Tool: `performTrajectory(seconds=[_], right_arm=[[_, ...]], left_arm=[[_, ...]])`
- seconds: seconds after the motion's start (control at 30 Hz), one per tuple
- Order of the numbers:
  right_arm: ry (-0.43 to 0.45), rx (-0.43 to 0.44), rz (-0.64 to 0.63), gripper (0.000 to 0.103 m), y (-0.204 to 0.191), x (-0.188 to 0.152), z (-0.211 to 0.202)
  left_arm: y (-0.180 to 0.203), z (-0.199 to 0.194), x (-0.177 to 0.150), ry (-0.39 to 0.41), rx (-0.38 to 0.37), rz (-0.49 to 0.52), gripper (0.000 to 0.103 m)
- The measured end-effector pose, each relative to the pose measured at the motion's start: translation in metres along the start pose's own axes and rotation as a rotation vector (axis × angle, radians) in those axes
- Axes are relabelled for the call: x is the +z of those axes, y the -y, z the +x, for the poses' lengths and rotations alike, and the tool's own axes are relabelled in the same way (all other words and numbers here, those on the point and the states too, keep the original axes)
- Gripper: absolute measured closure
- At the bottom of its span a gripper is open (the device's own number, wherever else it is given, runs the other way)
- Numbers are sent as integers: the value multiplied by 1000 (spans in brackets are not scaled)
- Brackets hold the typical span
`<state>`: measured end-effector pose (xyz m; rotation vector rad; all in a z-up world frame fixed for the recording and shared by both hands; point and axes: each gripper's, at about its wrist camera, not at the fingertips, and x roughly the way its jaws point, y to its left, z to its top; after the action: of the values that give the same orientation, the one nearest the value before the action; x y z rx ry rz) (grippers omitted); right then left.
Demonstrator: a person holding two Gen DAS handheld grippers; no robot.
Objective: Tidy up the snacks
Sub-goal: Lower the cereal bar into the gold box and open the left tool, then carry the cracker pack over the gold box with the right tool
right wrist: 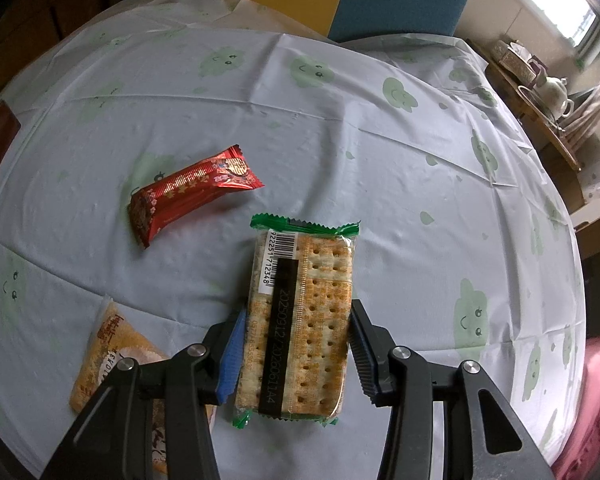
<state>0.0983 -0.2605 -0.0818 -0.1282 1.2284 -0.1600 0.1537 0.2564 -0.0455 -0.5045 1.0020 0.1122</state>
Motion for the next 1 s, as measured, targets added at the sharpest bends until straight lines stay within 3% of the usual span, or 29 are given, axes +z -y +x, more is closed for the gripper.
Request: performTrajectory(seconds=[0.37,1.0], right_arm=[[2,-8,-8,55,-1,0,0],[11,-19,-21,55,-3,-2,-4]], left_arm=[[4,-3,-23,18,74,74,71],[46,-70,-79,163,127,265,67]])
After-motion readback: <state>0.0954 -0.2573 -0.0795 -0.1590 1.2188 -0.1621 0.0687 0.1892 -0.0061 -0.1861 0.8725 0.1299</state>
